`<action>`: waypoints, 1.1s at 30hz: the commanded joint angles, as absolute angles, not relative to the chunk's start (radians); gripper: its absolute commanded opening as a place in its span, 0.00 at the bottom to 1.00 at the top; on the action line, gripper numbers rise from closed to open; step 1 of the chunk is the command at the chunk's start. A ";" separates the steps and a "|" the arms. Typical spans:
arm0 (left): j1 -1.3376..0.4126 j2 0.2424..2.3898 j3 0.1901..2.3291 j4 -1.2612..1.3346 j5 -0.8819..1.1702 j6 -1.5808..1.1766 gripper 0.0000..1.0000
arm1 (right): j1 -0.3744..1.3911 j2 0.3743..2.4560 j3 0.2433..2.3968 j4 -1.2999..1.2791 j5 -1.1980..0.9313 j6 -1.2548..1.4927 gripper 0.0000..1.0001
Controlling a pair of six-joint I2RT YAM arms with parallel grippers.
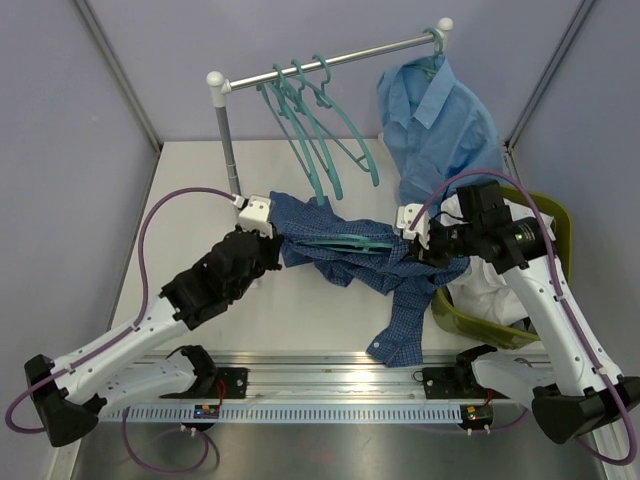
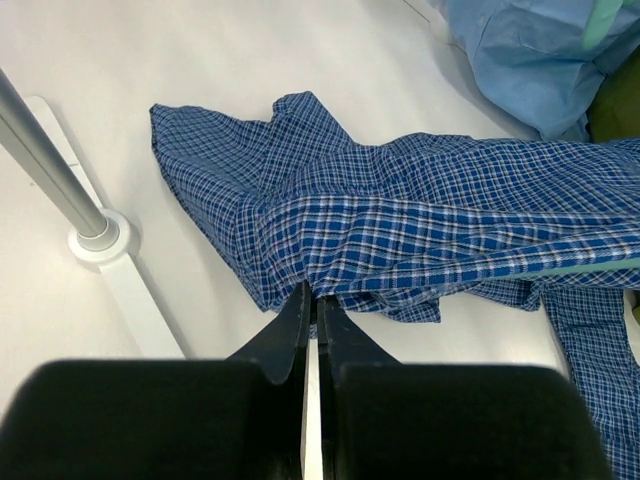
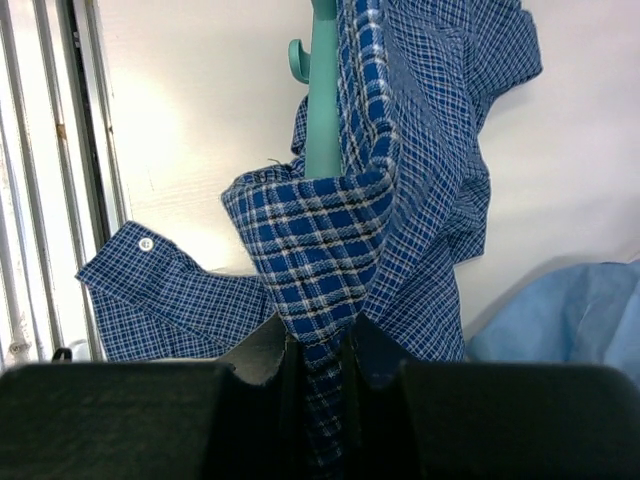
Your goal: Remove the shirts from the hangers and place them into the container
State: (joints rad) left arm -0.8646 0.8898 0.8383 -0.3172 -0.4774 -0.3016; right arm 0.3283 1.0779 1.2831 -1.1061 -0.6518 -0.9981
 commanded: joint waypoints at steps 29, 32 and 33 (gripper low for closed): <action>-0.749 0.525 0.772 -0.336 0.389 0.113 0.99 | 0.350 1.239 1.434 -1.327 -0.790 -1.094 0.00; -0.749 0.578 0.739 -0.258 0.511 0.097 0.95 | 0.412 1.288 1.457 -1.373 -0.802 -1.129 0.00; -0.749 0.597 0.733 -0.238 0.524 0.089 0.94 | 0.431 1.296 1.462 -1.379 -0.804 -1.131 0.00</action>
